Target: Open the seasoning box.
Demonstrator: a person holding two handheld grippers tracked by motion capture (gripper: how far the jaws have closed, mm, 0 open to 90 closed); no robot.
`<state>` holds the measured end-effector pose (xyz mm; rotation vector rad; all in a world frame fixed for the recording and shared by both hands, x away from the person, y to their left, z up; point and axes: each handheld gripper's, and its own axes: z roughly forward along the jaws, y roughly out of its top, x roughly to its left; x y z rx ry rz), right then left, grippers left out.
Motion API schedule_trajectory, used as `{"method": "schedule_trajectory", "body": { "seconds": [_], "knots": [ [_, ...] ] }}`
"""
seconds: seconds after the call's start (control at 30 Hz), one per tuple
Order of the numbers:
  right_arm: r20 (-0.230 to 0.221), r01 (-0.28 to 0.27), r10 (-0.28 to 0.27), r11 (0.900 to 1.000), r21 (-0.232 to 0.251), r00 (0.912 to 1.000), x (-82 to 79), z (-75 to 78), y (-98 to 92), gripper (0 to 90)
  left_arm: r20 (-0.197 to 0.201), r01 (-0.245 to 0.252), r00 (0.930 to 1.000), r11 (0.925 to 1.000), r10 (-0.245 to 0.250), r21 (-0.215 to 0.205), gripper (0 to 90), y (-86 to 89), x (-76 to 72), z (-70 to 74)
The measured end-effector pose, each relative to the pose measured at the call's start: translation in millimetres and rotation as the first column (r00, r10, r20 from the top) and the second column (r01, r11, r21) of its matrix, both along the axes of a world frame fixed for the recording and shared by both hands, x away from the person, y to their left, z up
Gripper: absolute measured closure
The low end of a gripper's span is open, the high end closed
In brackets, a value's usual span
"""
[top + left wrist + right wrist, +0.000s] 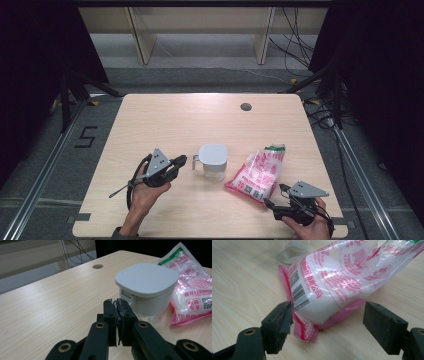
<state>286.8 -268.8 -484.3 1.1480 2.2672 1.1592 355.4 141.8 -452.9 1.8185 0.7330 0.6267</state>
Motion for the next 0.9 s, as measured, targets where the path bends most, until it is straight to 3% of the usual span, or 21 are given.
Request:
{"method": "schedule_trajectory", "body": {
  "seconds": [0.2,0.23,0.27,0.47,0.53,0.63,0.9],
  "knots": [
    [-0.01,0.001,-0.001,1.0,0.011,1.0,-2.3,0.9,2.6,24.5,0.018,0.017,0.9997,0.9998,-0.017,-0.008,85.2,-4.9,-4.2,6.2],
    [0.01,-0.026,0.026,1.0,0.012,0.9996,-0.6,0.4,2.3,24.5,0.013,0.016,0.9998,0.9998,-0.016,-0.008,85.1,-5.7,-5.2,7.1],
    [0.015,-0.019,0.019,1.0,0.009,0.9997,-1.3,0.9,2.9,24.5,0.016,0.018,0.9997,0.9998,-0.018,-0.01,85.1,-6.4,-4.5,7.5],
    [0.013,-0.047,0.047,0.999,-0.003,0.9988,-0.6,1.5,6.7,24.5,0.011,0.037,0.9993,0.9987,-0.037,-0.035,85.6,-15.6,1.7,10.1],
    [0.01,-0.02,0.019,1.0,0.005,0.9998,-2.7,2.0,9.0,24.5,0.013,0.044,0.999,0.9985,-0.044,-0.033,85.7,-20.2,3.5,11.6],
    [0.006,-0.024,0.024,1.0,-0.007,0.9997,-2.6,1.9,9.6,24.5,0.01,0.048,0.9988,0.9981,-0.048,-0.039,85.9,-24.5,8.6,12.0],
    [0.025,-0.046,0.045,0.999,0.003,0.9987,-1.0,0.7,11.0,24.5,-0.026,0.051,0.9983,0.996,-0.053,-0.074,85.8,-31.6,24.8,4.2]
  ]
}}
